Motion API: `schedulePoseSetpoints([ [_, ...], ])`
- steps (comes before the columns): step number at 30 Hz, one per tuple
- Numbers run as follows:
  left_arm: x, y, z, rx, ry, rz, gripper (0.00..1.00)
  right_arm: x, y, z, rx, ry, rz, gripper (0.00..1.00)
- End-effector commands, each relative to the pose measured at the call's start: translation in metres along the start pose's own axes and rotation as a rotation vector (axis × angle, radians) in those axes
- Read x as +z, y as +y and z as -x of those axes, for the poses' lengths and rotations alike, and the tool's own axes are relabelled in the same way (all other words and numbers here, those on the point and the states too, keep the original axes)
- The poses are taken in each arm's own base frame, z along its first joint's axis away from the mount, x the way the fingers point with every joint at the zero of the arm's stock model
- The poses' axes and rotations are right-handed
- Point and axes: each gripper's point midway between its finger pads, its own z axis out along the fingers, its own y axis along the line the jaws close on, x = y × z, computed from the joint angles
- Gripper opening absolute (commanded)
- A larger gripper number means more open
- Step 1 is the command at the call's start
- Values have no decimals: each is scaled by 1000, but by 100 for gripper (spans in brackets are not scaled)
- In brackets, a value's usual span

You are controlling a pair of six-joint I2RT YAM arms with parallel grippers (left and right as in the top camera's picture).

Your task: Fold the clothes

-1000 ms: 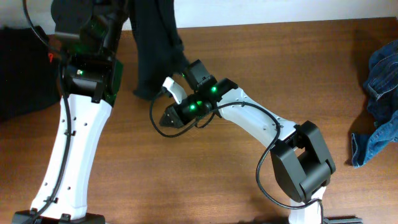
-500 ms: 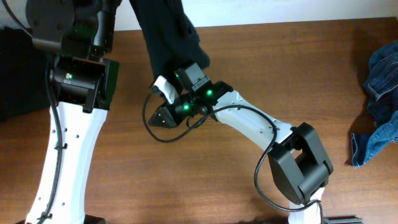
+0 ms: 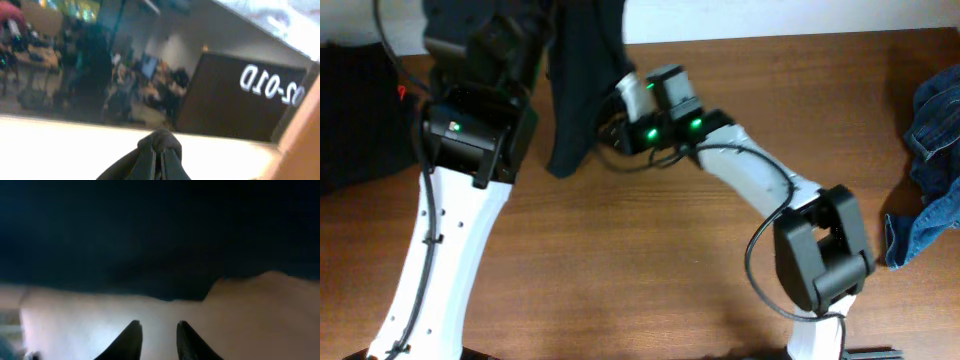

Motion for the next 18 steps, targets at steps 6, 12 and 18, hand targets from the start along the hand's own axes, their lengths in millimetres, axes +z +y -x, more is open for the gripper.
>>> schedulePoseSetpoints([
  [6, -30, -45, 6, -23, 42, -78, 0, -51, -73, 35, 133, -132, -96, 39],
  [12, -33, -36, -23, -9, 161, -38, 0, -110, -81, 82, 114, -241, 27, 40],
  [18, -39, -26, -50, 6, 273, 1, 0, -173, -57, 130, 55, -314, 120, 37],
])
